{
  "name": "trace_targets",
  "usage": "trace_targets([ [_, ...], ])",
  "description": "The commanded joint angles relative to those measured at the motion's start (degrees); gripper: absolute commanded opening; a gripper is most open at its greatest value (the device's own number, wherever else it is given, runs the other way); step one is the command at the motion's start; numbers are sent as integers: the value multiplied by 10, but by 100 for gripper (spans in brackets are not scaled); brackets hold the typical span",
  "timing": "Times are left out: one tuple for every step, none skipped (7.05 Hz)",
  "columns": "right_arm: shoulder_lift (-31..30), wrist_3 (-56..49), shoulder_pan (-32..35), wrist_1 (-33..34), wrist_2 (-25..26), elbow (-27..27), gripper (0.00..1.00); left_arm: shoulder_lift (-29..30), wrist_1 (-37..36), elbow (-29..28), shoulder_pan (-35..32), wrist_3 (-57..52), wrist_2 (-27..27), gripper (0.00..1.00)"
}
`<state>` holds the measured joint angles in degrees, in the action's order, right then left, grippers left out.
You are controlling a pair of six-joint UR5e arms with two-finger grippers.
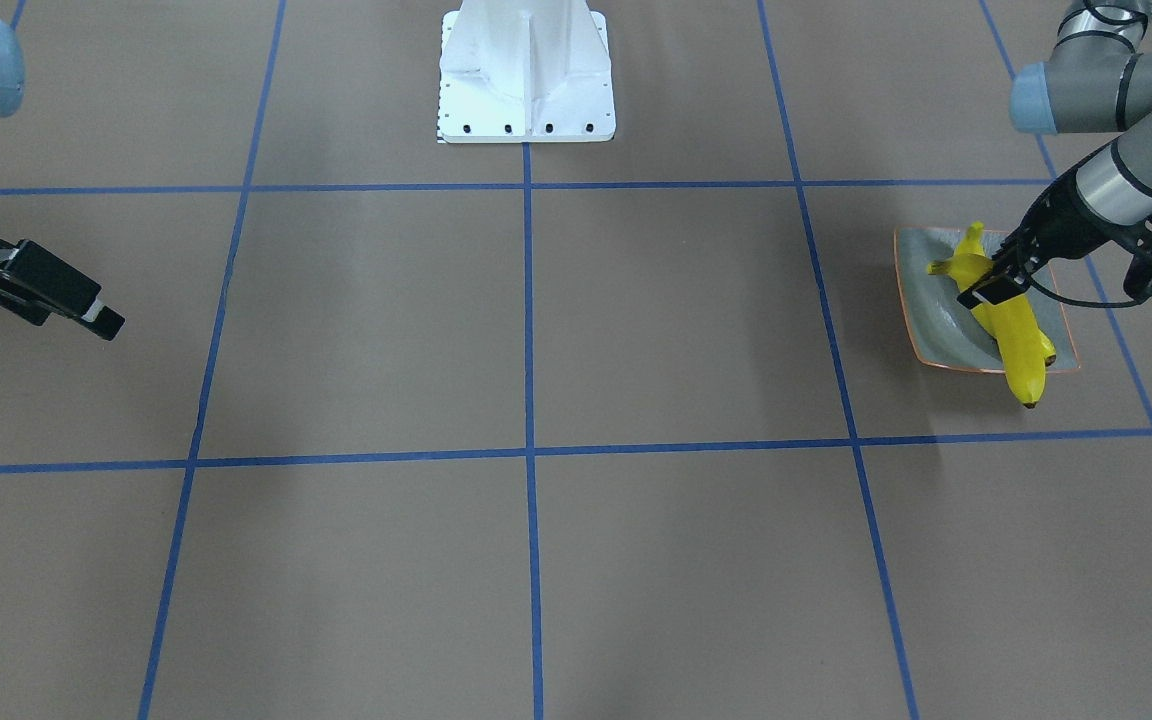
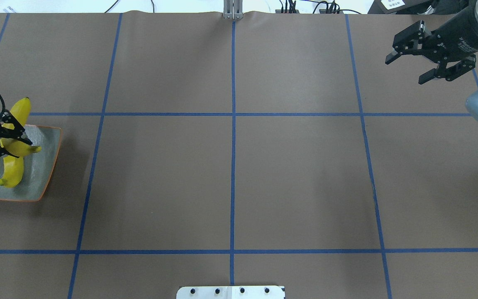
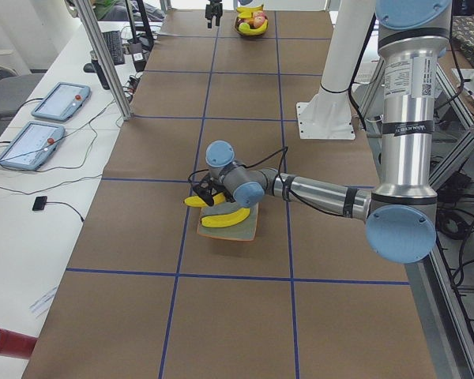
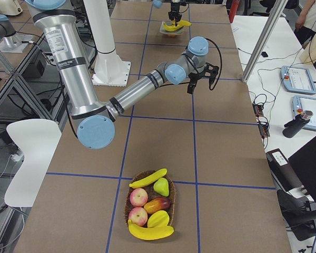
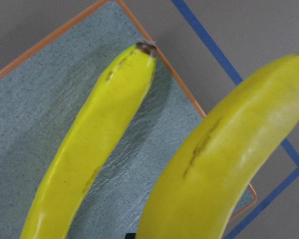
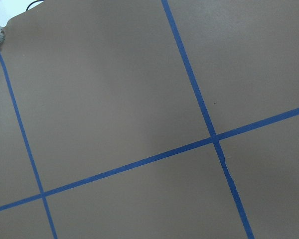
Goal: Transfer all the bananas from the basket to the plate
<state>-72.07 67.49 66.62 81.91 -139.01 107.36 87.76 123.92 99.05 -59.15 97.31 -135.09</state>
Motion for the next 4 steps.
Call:
trace_targets([
  [0, -1, 1, -1, 0, 0, 100, 0, 8, -3, 2, 2, 0, 100],
  [0, -1, 2, 0, 0, 0, 100, -8, 25, -1, 2, 1, -1, 100],
  [-1, -2, 4, 0, 0, -1, 100, -13, 40, 4, -2, 1, -4, 100],
  [-2, -4, 15, -1, 0, -1, 100, -15, 40, 25, -4, 0, -6, 100],
])
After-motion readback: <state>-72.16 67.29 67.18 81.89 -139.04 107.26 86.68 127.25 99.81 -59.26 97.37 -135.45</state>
